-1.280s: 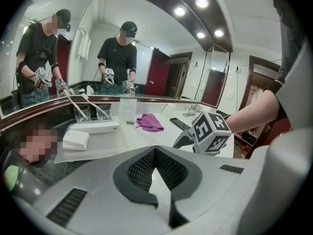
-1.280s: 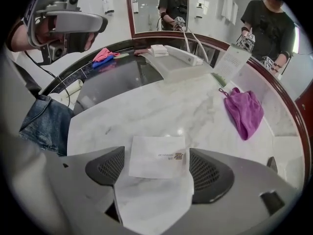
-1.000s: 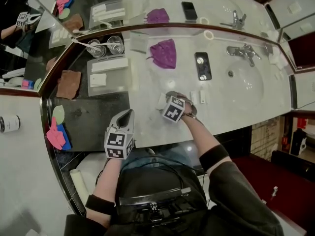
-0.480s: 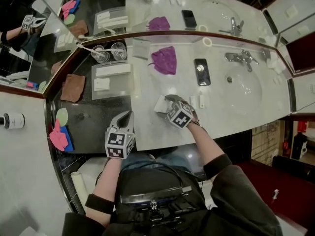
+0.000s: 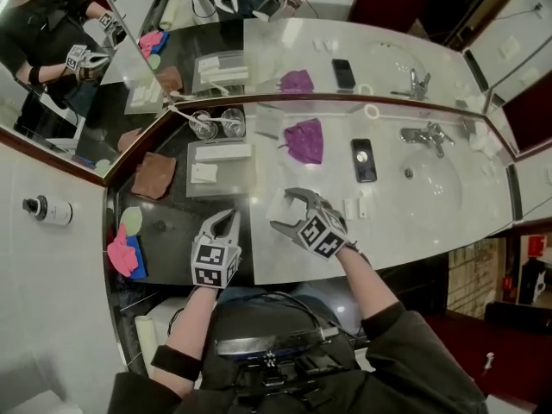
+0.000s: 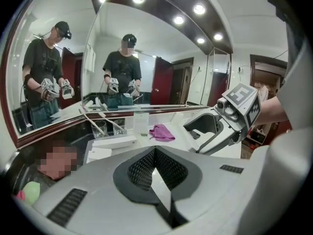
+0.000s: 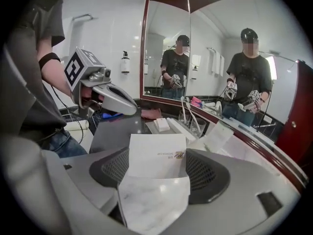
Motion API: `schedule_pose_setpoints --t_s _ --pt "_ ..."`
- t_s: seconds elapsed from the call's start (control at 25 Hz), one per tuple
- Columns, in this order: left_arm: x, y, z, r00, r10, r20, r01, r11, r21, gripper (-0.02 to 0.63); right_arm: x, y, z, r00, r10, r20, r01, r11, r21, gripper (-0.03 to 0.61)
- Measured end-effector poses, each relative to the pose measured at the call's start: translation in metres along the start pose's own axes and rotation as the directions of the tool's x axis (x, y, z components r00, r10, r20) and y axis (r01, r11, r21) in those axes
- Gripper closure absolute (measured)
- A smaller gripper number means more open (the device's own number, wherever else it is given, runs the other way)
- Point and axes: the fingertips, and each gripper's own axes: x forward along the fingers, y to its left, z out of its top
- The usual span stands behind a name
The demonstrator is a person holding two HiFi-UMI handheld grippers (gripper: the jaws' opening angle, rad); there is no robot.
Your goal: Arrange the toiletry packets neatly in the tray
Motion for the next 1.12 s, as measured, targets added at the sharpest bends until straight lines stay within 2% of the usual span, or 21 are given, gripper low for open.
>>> schedule_pose_setpoints --t_s 0.2,0.36,0.48,0.8,1.12 --pt "-0.006 0.025 -0.005 1.000 0.016 -0.006 -0.016 1.000 0.002 0.612 0.033 0.016 0.026 0.999 0.037 -0.026 -0.040 0.994 -0.105 0.202" --pt "-0.005 0.052 -0.012 0.999 0.031 -0.011 -0.032 0.999 -0.013 0.612 0.072 0.014 0.034 0.993 0.046 -0.111 -0.068 0.977 -0.204 0.202" --pt "0.000 0.065 -0.014 1.000 0.015 -0.027 -0.016 0.998 -0.053 0.612 0.104 0.005 0.037 0.984 0.042 -0.176 -0.086 0.965 -0.249 0.202" --pt "0.029 0.109 -0.014 0.999 0.040 -0.014 -0.041 0.994 -0.106 0.612 0.173 -0.027 0.041 0.951 0.046 -0.307 -0.149 0.936 -0.318 0.202" --pt "0.037 0.139 -0.024 0.997 0.075 -0.012 -0.076 0.984 -0.162 0.612 0.211 -0.035 0.030 0.916 0.085 -0.393 -0.220 0.924 -0.314 0.202"
